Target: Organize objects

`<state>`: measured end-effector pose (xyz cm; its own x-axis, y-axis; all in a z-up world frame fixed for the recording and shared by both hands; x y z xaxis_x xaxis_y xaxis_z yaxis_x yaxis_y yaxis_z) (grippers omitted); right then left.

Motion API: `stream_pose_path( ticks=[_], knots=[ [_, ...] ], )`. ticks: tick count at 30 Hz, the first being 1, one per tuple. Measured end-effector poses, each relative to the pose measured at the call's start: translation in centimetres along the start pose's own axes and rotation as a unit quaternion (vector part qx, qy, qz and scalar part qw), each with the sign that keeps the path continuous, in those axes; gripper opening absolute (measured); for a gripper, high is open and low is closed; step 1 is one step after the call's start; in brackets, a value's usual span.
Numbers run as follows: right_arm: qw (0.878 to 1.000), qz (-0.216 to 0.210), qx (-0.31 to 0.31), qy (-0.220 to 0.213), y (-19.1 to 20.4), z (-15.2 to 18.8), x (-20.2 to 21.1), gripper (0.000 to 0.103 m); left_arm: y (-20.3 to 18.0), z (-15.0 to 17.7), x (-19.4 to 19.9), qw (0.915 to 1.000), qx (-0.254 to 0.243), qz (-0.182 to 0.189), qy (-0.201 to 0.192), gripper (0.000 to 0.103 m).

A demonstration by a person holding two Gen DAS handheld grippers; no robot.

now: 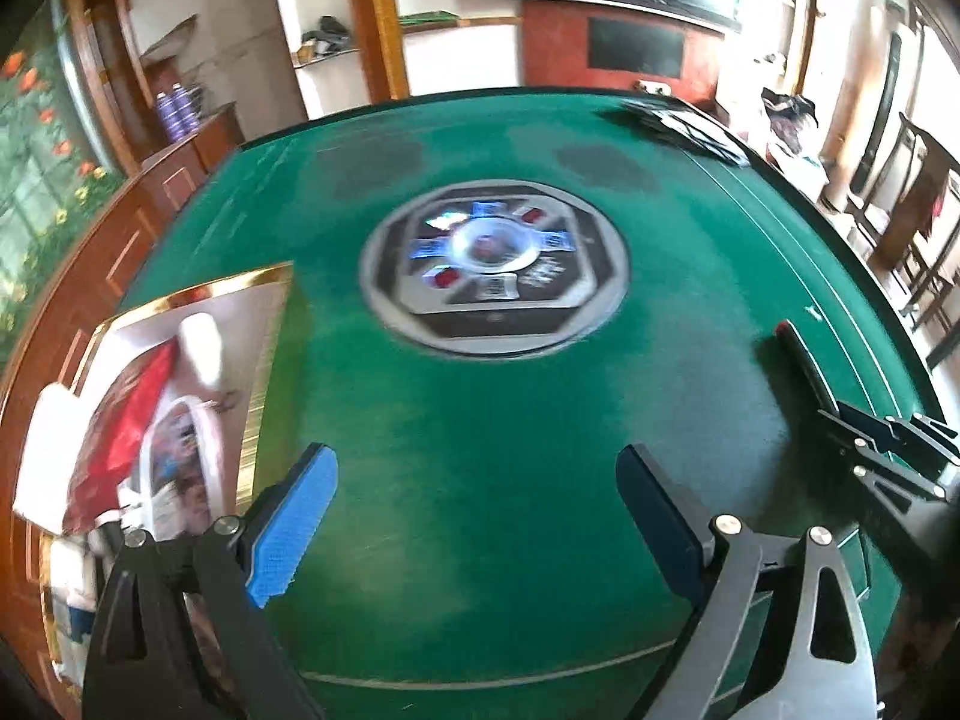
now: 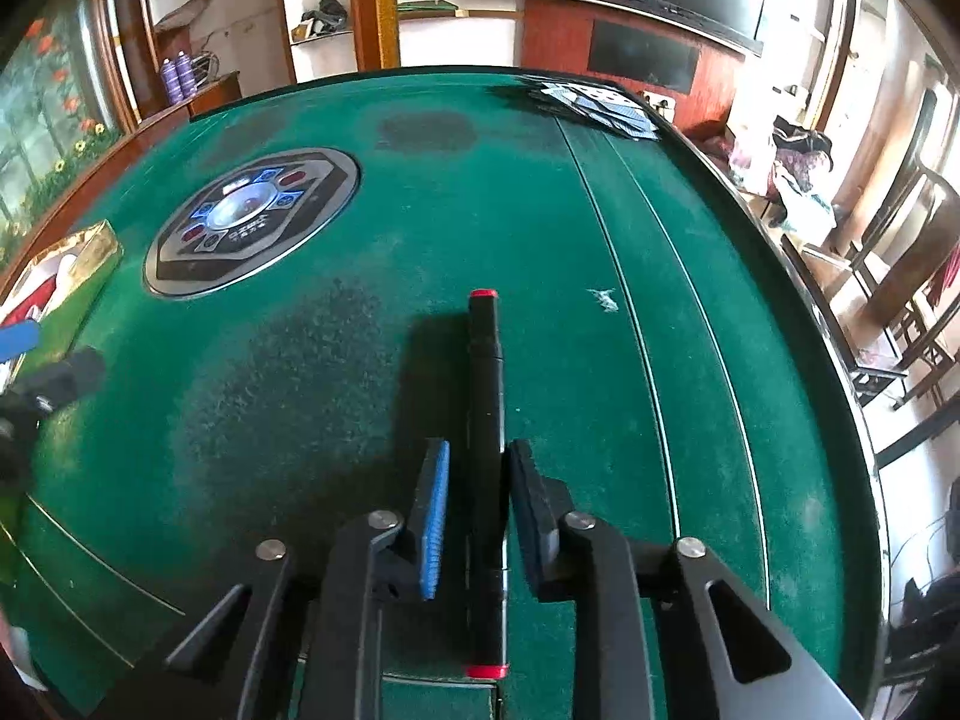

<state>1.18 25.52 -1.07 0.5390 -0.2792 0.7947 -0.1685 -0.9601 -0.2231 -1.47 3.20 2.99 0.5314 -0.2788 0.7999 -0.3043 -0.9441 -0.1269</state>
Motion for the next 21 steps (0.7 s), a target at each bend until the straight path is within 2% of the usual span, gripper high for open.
stream_pose_path(
  ticks=[6, 8, 10, 12, 17, 21],
  knots=[
    [1.000, -0.006, -0.011, -0.001, -0.3, 0.0, -0.2, 0.018, 2.8, 2.0, 4.8, 0.9991, 0.009, -0.019, -0.036, 0.094],
    [1.000, -0.008, -0.009, -0.002, -0.3, 0.1, -0.1, 0.018, 4.2, 2.9, 6.8, 0.9970, 0.011, -0.052, -0.055, 0.094],
    [1.000, -0.010, -0.008, -0.003, -0.2, 0.1, -0.1, 0.018, 6.9, 4.0, 9.2, 0.9912, 0.033, -0.102, -0.077, 0.094],
    [1.000, -0.008, -0.007, -0.003, -0.2, 0.1, -0.1, 0.018, 9.5, 5.0, 10.5, 0.9871, 0.069, -0.116, -0.086, 0.096],
    [1.000, -0.009, -0.015, -0.003, -0.2, 0.1, -0.1, 0.018, 13.7, 7.0, 9.5, 0.9829, 0.141, -0.100, -0.062, 0.096],
    [1.000, -0.018, -0.024, 0.004, -0.3, 0.1, -0.1, 0.018, 13.6, 7.8, 6.2, 0.9845, 0.141, -0.101, -0.027, 0.096]
  ],
)
Point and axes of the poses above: each gripper's, at about its wrist camera, not at the fingertips, and x roughly against the way its jaws point, y to its left, z to its underside, the point moved 3 cm from there along -x, roughly the way its jaws point, and after that the axes turned 14 degrees about z, right-handed, at the moved point
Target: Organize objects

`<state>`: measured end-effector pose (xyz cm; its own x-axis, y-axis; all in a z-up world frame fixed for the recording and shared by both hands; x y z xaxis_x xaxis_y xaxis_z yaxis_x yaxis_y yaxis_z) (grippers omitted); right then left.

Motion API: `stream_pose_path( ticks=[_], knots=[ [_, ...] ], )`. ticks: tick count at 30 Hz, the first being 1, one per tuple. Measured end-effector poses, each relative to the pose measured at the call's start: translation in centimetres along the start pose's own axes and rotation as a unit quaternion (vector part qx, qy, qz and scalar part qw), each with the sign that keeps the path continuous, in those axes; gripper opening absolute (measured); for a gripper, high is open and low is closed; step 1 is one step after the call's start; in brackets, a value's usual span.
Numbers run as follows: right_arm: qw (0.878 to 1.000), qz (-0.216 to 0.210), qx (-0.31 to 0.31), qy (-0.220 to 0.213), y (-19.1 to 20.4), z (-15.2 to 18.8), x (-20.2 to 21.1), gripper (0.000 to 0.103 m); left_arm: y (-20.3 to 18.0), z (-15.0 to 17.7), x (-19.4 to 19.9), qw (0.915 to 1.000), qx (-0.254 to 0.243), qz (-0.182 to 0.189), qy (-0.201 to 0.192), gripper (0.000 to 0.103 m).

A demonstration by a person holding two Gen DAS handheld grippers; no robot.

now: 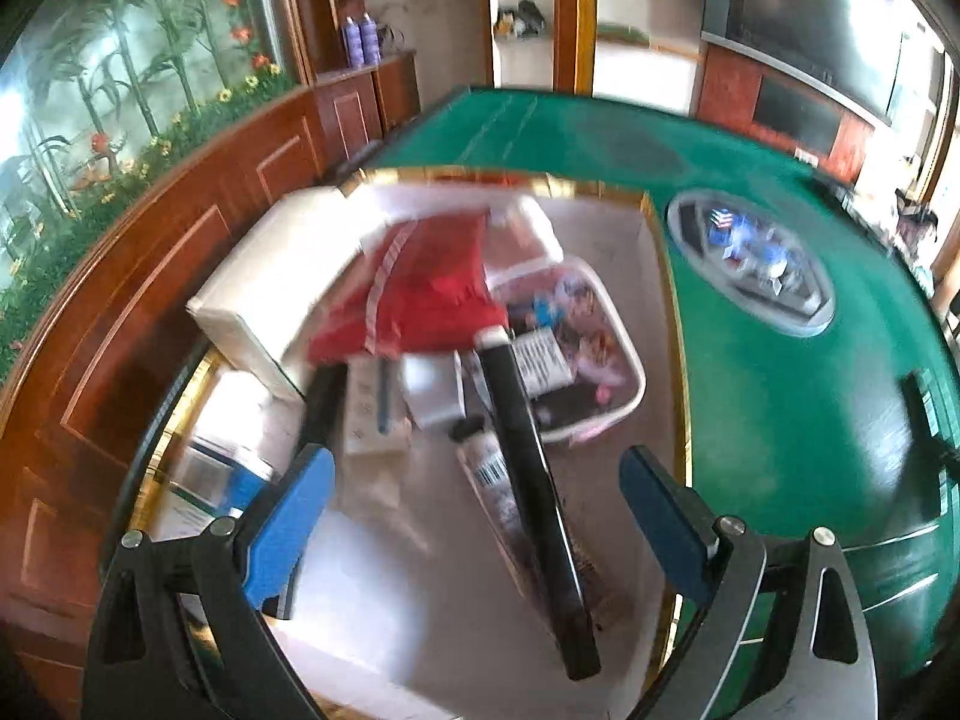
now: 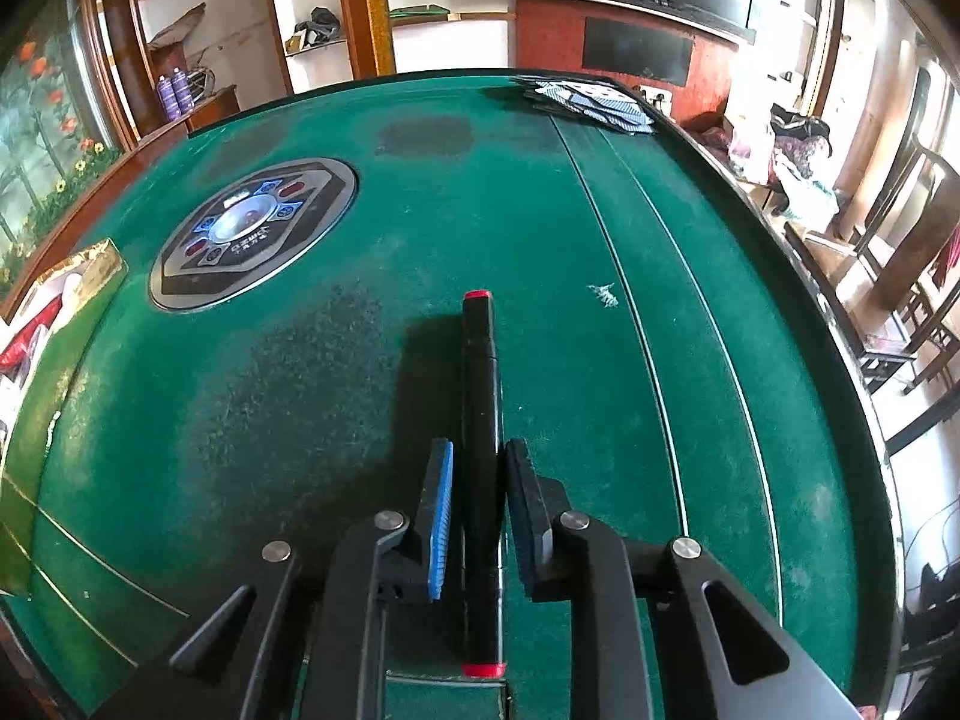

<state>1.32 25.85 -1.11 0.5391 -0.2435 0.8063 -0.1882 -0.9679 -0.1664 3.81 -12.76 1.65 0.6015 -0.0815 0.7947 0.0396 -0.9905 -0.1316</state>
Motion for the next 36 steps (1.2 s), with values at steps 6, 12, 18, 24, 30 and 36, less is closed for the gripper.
stream_pose_path(
  ticks=[6, 12, 18, 24, 30, 36],
  knots=[
    [1.000, -0.017, -0.009, 0.008, 0.2, 0.4, 0.4, 0.016, 0.1, 1.4, -0.4, 0.9998, 0.005, 0.020, -0.001, 0.015],
    [0.998, -0.056, -0.033, 0.013, 0.0, 0.8, 0.8, 0.016, -0.9, 0.8, 3.4, 0.9965, -0.006, 0.065, -0.053, 0.014],
    [0.991, -0.118, -0.056, -0.001, 0.4, 0.6, 3.0, 0.016, -3.4, -0.1, 6.6, 0.9899, -0.031, 0.107, -0.088, 0.014],
    [0.988, -0.145, -0.041, -0.036, 2.1, -0.1, 6.6, 0.016, -4.1, -0.3, 9.2, 0.9851, -0.040, 0.129, -0.107, 0.014],
    [0.982, -0.177, -0.001, -0.064, 6.3, -0.8, 9.9, 0.016, -1.8, -0.7, 12.9, 0.9824, -0.042, 0.126, -0.132, 0.014],
    [0.971, -0.218, 0.054, -0.083, 12.5, -1.2, 13.0, 0.016, 1.6, -0.8, 14.5, 0.9844, -0.033, 0.120, -0.124, 0.014]
  ],
)
Point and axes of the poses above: each gripper's, at about its wrist camera, not at the fingertips, and x roughly against the way its jaws point, y to its left, z to its underside, the point moved 3 cm from there along -x, roughly the way its jaws point, and after that the axes turned 14 degrees about z, right-handed, at the moved point
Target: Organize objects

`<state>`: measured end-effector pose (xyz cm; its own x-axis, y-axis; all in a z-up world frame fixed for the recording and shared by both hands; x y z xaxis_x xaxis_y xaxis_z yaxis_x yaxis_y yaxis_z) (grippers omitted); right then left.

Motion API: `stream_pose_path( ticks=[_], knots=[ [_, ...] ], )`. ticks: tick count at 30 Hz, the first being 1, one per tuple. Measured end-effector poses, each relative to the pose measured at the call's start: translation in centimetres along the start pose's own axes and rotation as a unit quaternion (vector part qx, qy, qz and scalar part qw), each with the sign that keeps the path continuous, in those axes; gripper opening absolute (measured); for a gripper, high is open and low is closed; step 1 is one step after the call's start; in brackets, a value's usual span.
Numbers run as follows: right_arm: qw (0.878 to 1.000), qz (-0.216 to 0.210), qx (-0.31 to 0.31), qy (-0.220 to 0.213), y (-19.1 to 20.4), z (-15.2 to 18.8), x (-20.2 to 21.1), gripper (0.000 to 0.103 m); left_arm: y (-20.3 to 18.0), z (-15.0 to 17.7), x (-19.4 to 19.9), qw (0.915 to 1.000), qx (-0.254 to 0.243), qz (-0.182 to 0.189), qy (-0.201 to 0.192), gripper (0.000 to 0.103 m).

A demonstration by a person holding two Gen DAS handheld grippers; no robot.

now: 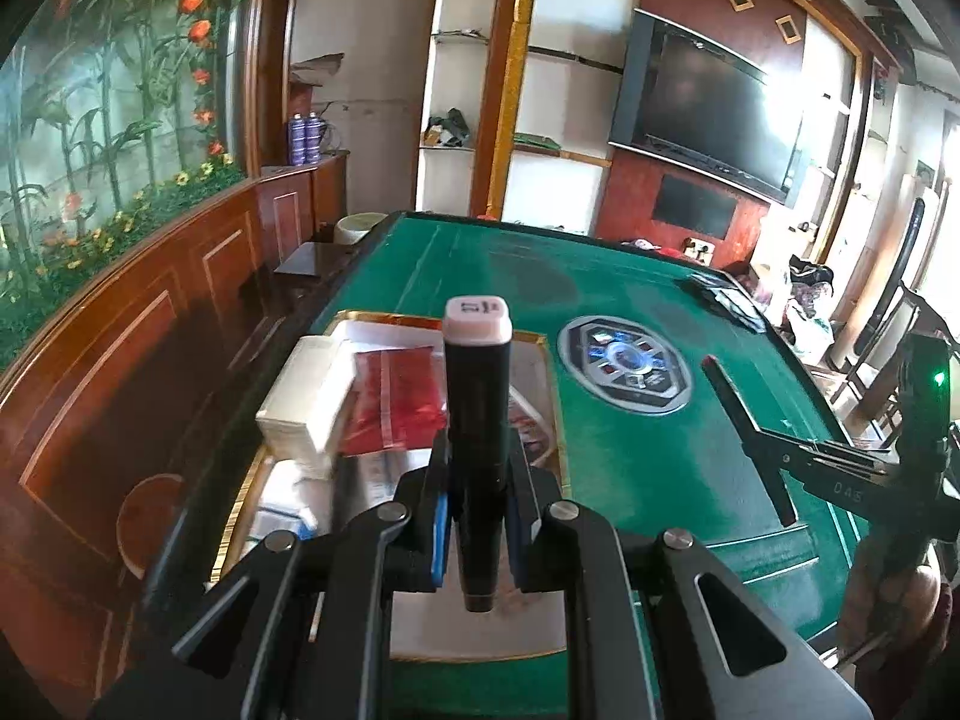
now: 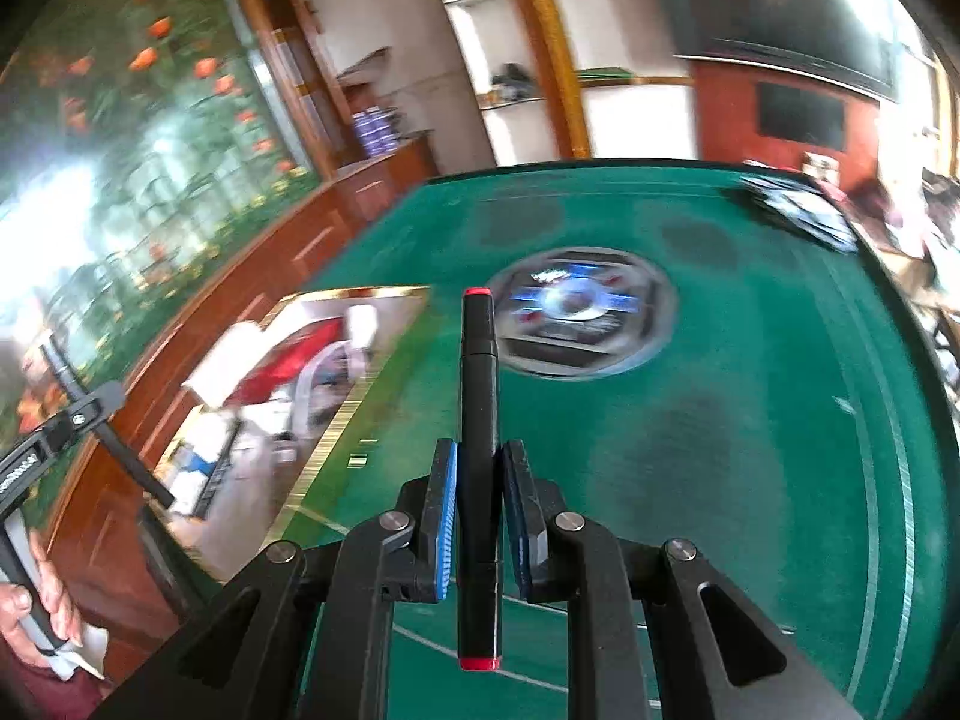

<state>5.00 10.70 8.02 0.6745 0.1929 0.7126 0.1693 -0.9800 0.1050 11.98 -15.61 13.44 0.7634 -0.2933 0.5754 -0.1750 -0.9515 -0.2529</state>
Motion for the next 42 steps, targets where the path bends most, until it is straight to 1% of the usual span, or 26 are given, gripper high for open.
stream_pose_path(
  ticks=[2, 5, 7, 10, 15, 18, 23, 27, 30, 35, 42],
  knots=[
    [1.000, -0.025, 0.014, 0.004, 2.5, -0.3, -0.4, 0.016, 1.1, 0.2, 0.2, 0.9999, 0.004, -0.010, 0.004, 0.014],
    [0.998, -0.045, 0.040, 0.007, 5.9, -0.4, -1.1, 0.017, 2.8, 1.0, -0.4, 0.9995, 0.022, -0.017, 0.017, 0.014],
    [0.996, -0.059, 0.058, 0.013, 8.4, -0.3, -1.8, 0.017, 3.9, 1.7, -1.2, 0.9987, 0.035, -0.022, 0.032, 0.014],
    [0.994, -0.075, 0.077, 0.023, 11.1, 0.2, -2.7, 0.017, 5.0, 2.8, -2.7, 0.9970, 0.047, -0.025, 0.056, 0.014],
    [0.990, -0.089, 0.102, 0.045, 15.1, 1.8, -5.0, 0.017, 6.3, 4.7, -5.4, 0.9933, 0.058, -0.031, 0.095, 0.014],
    [0.987, -0.091, 0.114, 0.060, 16.7, 2.6, -6.3, 0.017, 6.7, 4.8, -6.4, 0.9930, 0.052, -0.041, 0.098, 0.015],
    [0.984, -0.088, 0.128, 0.082, 18.6, 3.6, -8.3, 0.017, 7.2, 5.0, -8.2, 0.9918, 0.056, -0.040, 0.108, 0.014],
    [0.985, -0.073, 0.134, 0.083, 19.0, 3.8, -9.0, 0.017, 7.7, 5.2, -9.1, 0.9916, 0.056, -0.051, 0.105, 0.015],
    [0.985, -0.072, 0.132, 0.087, 18.8, 4.0, -9.5, 0.017, 7.5, 5.3, -9.2, 0.9916, 0.040, -0.073, 0.099, 0.014],
    [0.985, -0.058, 0.143, 0.072, 19.4, 4.2, -9.4, 0.017, 7.6, 5.0, -8.5, 0.9906, 0.022, -0.109, 0.079, 0.014],
    [0.986, -0.046, 0.150, 0.055, 19.9, 4.4, -9.3, 0.017, 7.3, 4.4, -7.2, 0.9869, -0.003, -0.156, 0.043, 0.015]
  ],
)
Point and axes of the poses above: each gripper's, at about its wrist camera, not at the fingertips, and x roughly against the way its jaws point, y to its left, z to its underside, the point moved 3 cm from there along -x, roughly the way its jaws point, and after that the axes turned 14 degrees about z, right-handed, at the moved point
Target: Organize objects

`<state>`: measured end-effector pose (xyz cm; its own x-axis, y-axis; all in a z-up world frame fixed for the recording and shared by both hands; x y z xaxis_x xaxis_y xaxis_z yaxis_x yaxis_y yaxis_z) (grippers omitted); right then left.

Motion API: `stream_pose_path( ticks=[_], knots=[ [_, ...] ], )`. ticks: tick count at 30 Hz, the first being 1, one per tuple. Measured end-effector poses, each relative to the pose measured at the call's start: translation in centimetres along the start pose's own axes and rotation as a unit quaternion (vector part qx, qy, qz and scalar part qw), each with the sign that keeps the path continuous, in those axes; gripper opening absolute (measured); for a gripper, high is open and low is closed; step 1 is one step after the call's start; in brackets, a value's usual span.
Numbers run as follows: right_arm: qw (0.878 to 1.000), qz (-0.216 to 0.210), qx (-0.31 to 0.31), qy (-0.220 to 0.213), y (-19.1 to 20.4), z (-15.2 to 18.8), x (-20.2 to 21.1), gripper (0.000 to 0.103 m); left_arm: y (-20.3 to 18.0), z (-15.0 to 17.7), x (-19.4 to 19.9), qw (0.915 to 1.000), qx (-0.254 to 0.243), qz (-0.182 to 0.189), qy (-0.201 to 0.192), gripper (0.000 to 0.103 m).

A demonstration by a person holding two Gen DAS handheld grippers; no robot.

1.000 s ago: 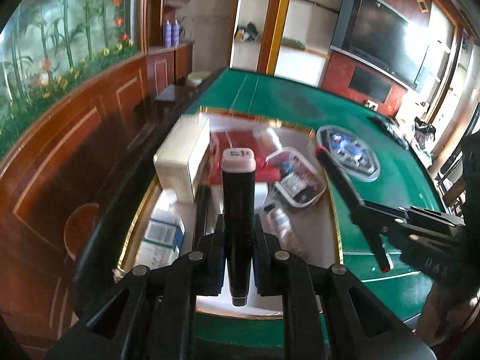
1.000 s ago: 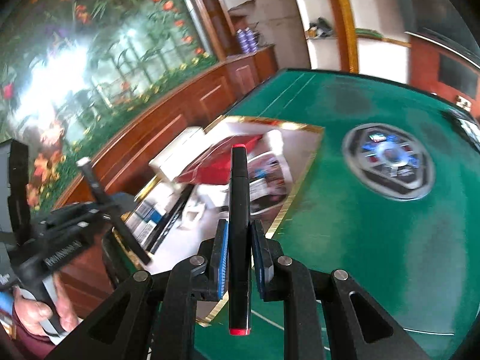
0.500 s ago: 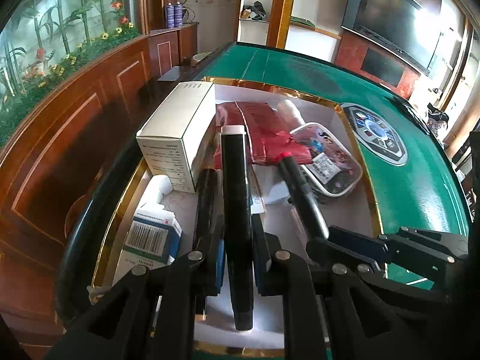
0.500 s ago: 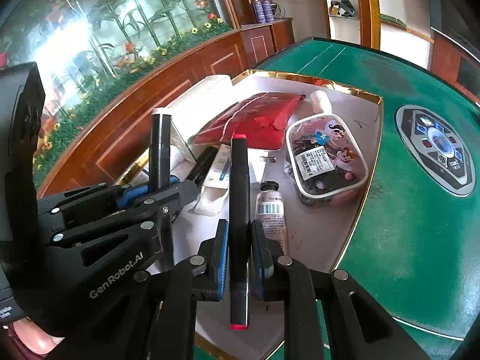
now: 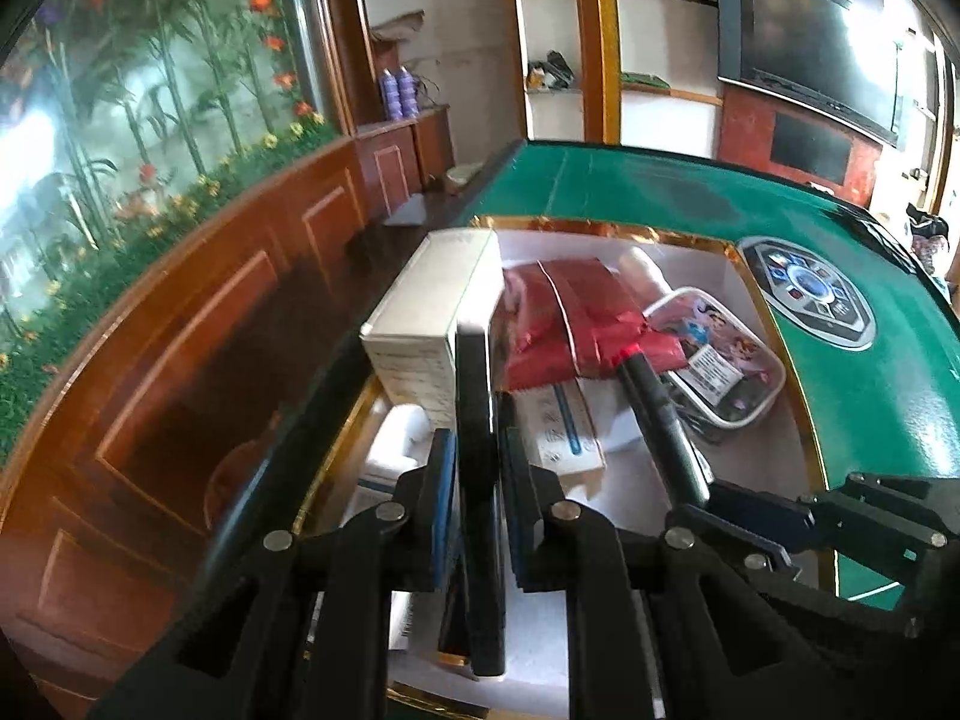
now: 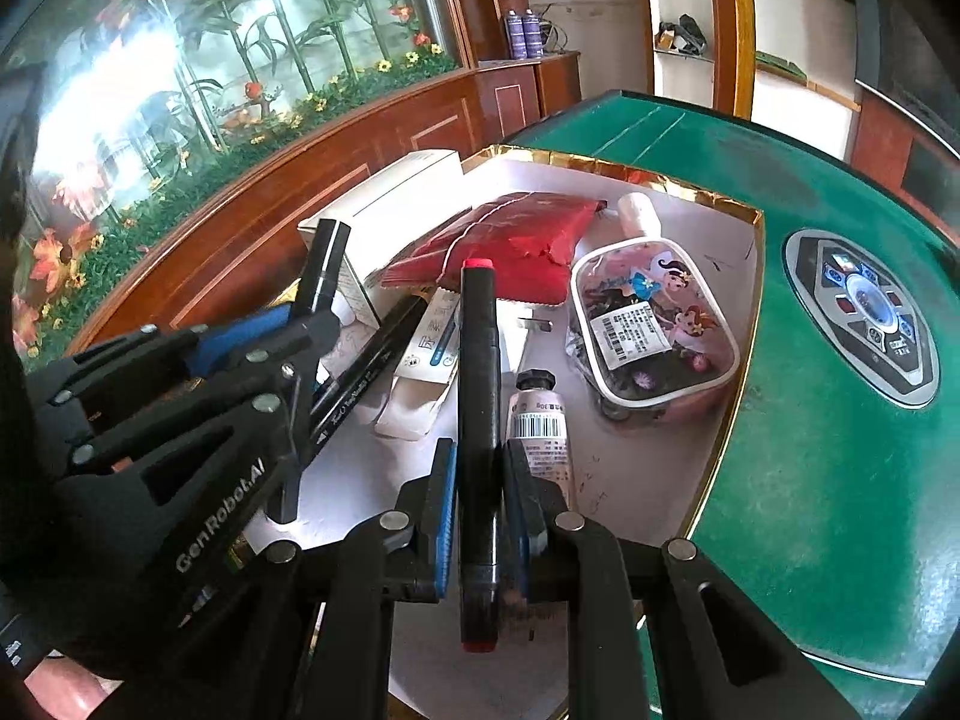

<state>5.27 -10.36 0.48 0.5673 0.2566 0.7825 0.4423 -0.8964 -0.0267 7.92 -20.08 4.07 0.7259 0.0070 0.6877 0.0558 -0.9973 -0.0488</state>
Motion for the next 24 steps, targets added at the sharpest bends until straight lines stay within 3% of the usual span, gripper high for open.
stream_pose_path(
  ticks=[5, 15, 24],
  knots=[
    [1.000, 0.007, 0.003, -0.003, 0.1, 0.0, 0.0, 0.017, 0.4, -0.3, 0.9, 0.9996, 0.001, -0.016, -0.022, 0.017],
    [1.000, 0.017, 0.011, -0.008, 0.7, 0.1, 0.0, 0.018, 1.9, -0.2, 1.5, 0.9990, 0.029, -0.013, -0.031, 0.050],
    [1.000, 0.014, 0.011, -0.016, 0.9, -0.3, 0.2, 0.019, 2.6, 0.1, 1.6, 0.9987, 0.042, -0.008, -0.028, 0.062]
  ],
)
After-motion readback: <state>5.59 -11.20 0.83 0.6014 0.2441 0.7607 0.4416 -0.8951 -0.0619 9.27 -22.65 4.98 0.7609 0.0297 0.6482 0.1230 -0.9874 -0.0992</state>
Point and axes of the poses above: each gripper's, at about its wrist camera, not at the fingertips, and x roughly against the way its jaws point, y to its left, z to its underside, the point moved 3 cm from there along -x, roughly the way its jaws point, and after that the axes turned 14 degrees about z, right-handed, at the moved point
